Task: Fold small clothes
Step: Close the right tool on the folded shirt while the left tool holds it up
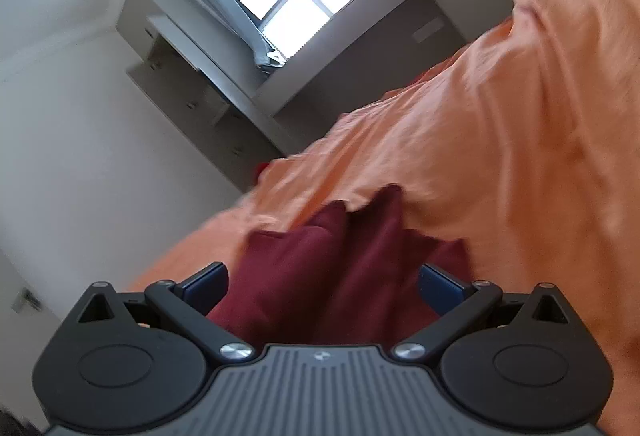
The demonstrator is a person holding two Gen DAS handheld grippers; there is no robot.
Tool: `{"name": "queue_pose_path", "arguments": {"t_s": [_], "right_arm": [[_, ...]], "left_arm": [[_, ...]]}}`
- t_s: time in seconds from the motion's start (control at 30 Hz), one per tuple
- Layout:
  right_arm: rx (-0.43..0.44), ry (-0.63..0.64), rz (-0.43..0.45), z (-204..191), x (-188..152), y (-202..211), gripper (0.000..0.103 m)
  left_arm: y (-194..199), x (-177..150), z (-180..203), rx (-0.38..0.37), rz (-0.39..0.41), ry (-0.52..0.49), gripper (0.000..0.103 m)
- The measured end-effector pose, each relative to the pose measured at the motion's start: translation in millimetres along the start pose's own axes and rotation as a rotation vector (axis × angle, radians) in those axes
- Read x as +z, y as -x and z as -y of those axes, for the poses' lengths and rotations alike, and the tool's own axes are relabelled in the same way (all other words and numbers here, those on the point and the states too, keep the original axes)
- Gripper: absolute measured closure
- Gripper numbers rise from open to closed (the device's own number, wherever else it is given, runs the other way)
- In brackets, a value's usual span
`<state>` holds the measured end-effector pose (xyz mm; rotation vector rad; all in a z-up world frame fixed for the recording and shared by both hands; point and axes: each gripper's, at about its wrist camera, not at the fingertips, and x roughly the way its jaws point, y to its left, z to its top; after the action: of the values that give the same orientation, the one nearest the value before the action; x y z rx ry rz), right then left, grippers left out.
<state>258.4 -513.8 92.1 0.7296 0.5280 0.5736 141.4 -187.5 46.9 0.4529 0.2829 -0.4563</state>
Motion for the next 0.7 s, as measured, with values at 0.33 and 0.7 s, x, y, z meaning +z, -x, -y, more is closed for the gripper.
{"name": "queue_pose_path", "arguments": {"t_s": [0.33, 0.7], "right_arm": [[-0.031, 0.068, -0.056, -24, -13, -35, 0.075], [-0.042, 0.166, 0.068, -32, 0, -5, 0.096]], "left_arm": [[-1, -3, 17, 0.054, 0.025, -0.052, 0.083], [-8, 20, 40, 0.037, 0.086, -0.034, 0.086]]}}
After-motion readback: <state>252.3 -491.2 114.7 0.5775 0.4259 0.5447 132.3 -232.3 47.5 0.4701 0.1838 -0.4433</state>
